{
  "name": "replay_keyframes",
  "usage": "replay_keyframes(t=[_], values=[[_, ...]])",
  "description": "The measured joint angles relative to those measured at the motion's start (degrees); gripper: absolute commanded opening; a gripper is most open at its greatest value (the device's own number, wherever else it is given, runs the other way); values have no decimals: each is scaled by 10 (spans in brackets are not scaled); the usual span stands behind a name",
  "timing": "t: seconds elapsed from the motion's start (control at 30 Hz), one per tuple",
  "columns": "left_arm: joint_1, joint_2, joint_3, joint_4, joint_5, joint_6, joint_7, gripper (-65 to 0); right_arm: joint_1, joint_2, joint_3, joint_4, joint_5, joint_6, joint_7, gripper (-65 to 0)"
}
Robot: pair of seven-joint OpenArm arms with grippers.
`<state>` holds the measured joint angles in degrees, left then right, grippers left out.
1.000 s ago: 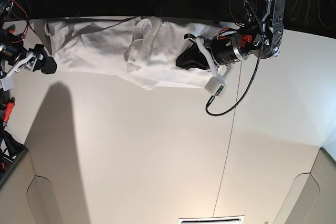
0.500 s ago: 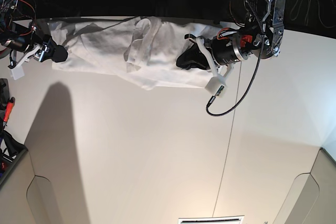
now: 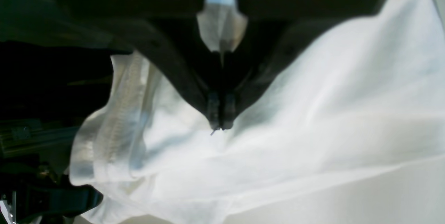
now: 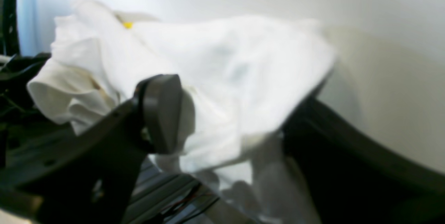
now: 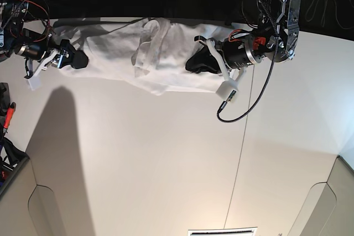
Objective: Layout the t-shirt on the table in an organized manner, then fold the t-shirt properly
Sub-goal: 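Regrasp the shirt end with the right gripper and fold it inward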
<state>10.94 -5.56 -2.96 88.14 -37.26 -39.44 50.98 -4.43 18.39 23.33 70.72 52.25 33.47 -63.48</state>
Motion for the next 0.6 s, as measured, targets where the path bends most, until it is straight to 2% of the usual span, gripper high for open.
replay_keyframes(t=[0.07,0.1,0.2,0.3,0.37,0.47,0.6], values=[[0,0,0,0,0,0,0,-650,0,0,-1,0,0,0,0,-320],[0,0,0,0,0,0,0,-650,0,0,-1,0,-5,0,0,-386],[0,0,0,0,0,0,0,-650,-3,0,0,-1,-11,-5,-9,-650],[0,0,0,0,0,0,0,-650,-5,-3,14,5,4,-4,-16,-650],[0,0,0,0,23,0,0,-650,-6,-5,31,26,6,-5,-22,-650],[0,0,0,0,63,2,2,-650,-7,-4,63,81,21,-5,-24,-650],[0,0,0,0,68,15,-2,-650,-6,-3,74,174,46,-5,-53,-650]])
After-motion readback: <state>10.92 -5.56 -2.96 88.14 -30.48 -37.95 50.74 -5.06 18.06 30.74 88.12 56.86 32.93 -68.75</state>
